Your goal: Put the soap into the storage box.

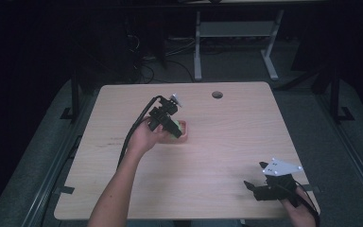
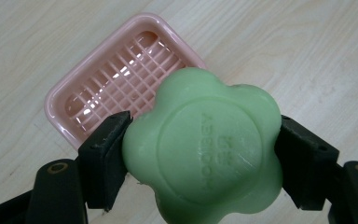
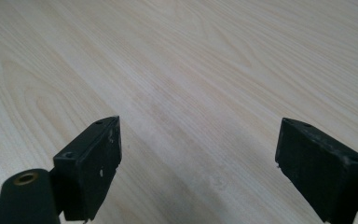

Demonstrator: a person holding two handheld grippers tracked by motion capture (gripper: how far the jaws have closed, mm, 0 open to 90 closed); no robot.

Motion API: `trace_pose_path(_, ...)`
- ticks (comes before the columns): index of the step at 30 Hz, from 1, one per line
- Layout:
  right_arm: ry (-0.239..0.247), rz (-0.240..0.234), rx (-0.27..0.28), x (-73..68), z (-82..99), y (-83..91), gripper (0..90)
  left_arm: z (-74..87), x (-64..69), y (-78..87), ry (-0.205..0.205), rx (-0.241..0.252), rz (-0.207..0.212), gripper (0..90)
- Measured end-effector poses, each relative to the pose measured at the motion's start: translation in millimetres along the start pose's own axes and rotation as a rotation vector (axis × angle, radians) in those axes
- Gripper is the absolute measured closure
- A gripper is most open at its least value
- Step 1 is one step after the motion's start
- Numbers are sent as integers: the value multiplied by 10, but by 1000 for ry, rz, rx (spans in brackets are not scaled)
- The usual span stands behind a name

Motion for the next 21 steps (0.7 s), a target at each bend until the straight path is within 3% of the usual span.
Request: trace_pose_path(21, -2, -1, 6, 13, -2, 5, 138, -121, -348, -221, 113, -13, -33, 264)
Point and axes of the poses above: each handheld gripper's, and its own axes: y roughly backward along the jaws, z roughly out of its underside, x roughly to its right, the point moved 8 cm from there along -y, roughly forward along the jaws, and after that the axes turned 1 degree about z, right-handed, at the moved point
